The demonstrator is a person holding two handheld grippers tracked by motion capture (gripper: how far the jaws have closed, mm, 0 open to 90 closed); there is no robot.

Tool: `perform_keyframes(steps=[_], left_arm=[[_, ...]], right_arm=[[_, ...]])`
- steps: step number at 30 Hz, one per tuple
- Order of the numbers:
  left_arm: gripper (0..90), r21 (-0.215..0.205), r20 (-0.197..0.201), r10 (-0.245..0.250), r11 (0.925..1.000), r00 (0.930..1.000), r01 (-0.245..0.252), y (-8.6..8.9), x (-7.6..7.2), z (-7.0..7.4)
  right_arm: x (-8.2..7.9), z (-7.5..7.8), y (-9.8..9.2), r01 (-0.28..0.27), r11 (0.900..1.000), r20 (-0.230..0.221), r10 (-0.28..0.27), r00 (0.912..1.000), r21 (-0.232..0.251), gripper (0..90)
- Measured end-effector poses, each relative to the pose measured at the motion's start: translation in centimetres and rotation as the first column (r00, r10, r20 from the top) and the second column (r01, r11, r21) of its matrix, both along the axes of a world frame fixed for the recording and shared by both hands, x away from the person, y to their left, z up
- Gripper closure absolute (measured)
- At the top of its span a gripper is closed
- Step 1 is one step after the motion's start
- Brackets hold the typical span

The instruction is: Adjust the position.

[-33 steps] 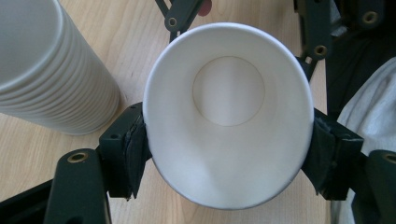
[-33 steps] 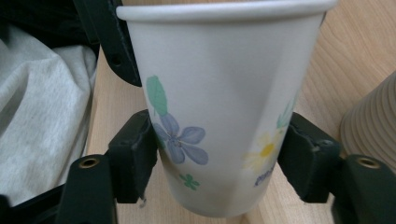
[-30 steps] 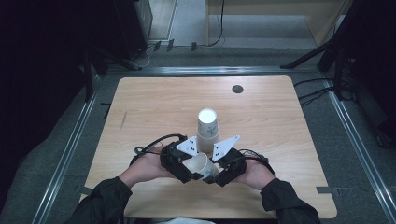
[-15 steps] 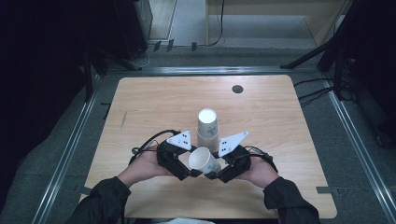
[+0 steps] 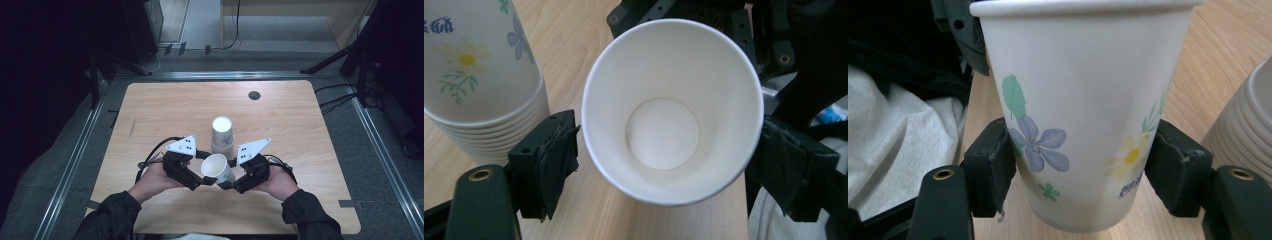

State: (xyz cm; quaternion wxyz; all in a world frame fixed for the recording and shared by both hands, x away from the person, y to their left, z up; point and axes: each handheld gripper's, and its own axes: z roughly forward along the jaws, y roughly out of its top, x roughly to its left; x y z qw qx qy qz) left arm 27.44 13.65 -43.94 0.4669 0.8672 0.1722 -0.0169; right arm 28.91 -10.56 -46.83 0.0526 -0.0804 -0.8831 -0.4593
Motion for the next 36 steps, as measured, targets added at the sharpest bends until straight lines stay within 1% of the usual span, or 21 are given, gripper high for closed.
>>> perform_keyframes(steps=[1, 2, 3, 6, 8, 11, 12, 15, 16, 20, 23, 24, 26, 29, 30, 31, 33, 34, 36], left_arm=[[16.6, -0.009, -0.006, 0.001, 1.0, 1.0, -0.001, -0.1, 0.0, 0.0], [16.6, -0.016, -0.004, 0.007, 0.9999, 1.0, -0.007, -0.1, -0.1, -0.1], [16.6, -0.019, -0.006, 0.008, 0.9998, 1.0, -0.008, -0.2, -0.1, -0.1], [16.5, -0.022, -0.006, 0.004, 0.9997, 1.0, -0.005, -0.5, -0.2, -0.2], [16.5, -0.037, -0.014, 0.006, 0.9993, 0.9999, -0.007, -0.7, -0.2, -0.4], [16.6, -0.042, -0.005, 0.014, 0.999, 0.9999, -0.014, -0.8, -0.3, -0.4], [17.0, -0.049, -0.001, 0.017, 0.9987, 0.9999, -0.017, -0.7, -0.3, -0.4], [18.0, -0.064, -0.007, 0.015, 0.9979, 0.9999, -0.015, -0.6, -0.2, -0.5], [21.1, -0.068, -0.007, 0.01, 0.9976, 0.9999, -0.01, -0.6, -0.3, -0.4], [23.3, -0.065, 0.017, 0.009, 0.9979, 0.9998, -0.008, -0.6, -0.5, -0.3], [24.7, -0.064, 0.009, 0.009, 0.9979, 0.9999, -0.009, -0.5, -0.4, -0.2], [24.8, -0.064, 0.01, 0.01, 0.9979, 0.9999, -0.009, -0.5, -0.4, -0.2], [25.1, -0.066, 0.019, 0.011, 0.9978, 0.9998, -0.009, -0.4, -0.5, 0.0], [25.2, -0.08, 0.028, 0.013, 0.9968, 0.9995, -0.011, -0.1, -0.4, 0.3], [25.2, -0.084, 0.031, 0.018, 0.9964, 0.9994, -0.015, 0.1, -0.4, 0.5], [25.2, -0.089, 0.032, 0.023, 0.9958, 0.9992, -0.02, 0.2, -0.4, 0.6], [25.2, -0.09, 0.038, 0.034, 0.9955, 0.9987, -0.031, 0.7, -0.4, 0.7], [25.2, -0.092, 0.038, 0.041, 0.9951, 0.9985, -0.037, 0.9, -0.4, 0.7], [25.2, -0.092, 0.041, 0.059, 0.9942, 0.9974, -0.055, 1.4, -0.4, 0.8]], right_arm=[[0.0, 0.0, 0.0, -0.001, 1.0, -0.002, 0.001, 1.0, 0.0, 33.5], [0.0, 0.0, 0.0, -0.004, 1.0, -0.002, 0.004, 1.0, 0.003, 33.5], [0.0, 0.0, 0.1, -0.007, 1.0, 0.003, 0.007, 1.0, 0.005, 33.5], [-0.1, 0.0, 0.3, -0.011, 1.0, -0.001, 0.011, 0.9999, 0.006, 33.6], [-0.1, 0.0, 0.4, -0.015, 1.0, -0.004, 0.016, 0.9999, 0.012, 33.5], [-0.2, 0.0, 0.5, -0.016, 1.0, -0.014, 0.017, 0.9998, 0.014, 33.5], [-0.2, 0.0, 0.5, -0.016, 1.0, -0.016, 0.016, 0.9997, 0.016, 33.5], [-0.1, 0.0, 0.5, -0.014, 1.0, -0.025, 0.015, 0.9996, 0.024, 33.5], [-0.1, 0.0, 0.5, -0.013, 1.0, -0.026, 0.014, 0.9996, 0.025, 33.7], [-0.1, 0.0, 0.5, -0.014, 1.0, -0.026, 0.014, 0.9996, 0.025, 33.8], [-0.1, 0.1, 0.5, -0.014, 1.0, -0.031, 0.014, 0.9994, 0.025, 33.3], [-0.1, 0.1, 0.5, -0.012, 1.0, -0.041, 0.013, 0.9991, 0.025, 32.3], [0.0, 0.2, 0.5, -0.006, 0.999, -0.065, 0.008, 0.9978, 0.039, 24.9], [0.0, 0.4, 0.6, 0.02, 0.999, -0.057, -0.018, 0.9982, 0.03, 18.7], [0.0, 0.3, 0.6, 0.027, 0.999, -0.058, -0.026, 0.998, 0.023, 17.9], [0.0, 0.3, 0.5, 0.035, 0.999, -0.049, -0.035, 0.9982, 0.008, 17.7], [0.1, 0.3, 0.3, 0.045, 0.999, -0.045, -0.045, 0.998, -0.006, 17.1], [0.2, 0.3, 0.3, 0.049, 0.999, -0.035, -0.049, 0.9982, -0.008, 17.1], [0.2, 0.4, 0.0, 0.047, 0.999, -0.032, -0.047, 0.9984, -0.01, 17.1]])
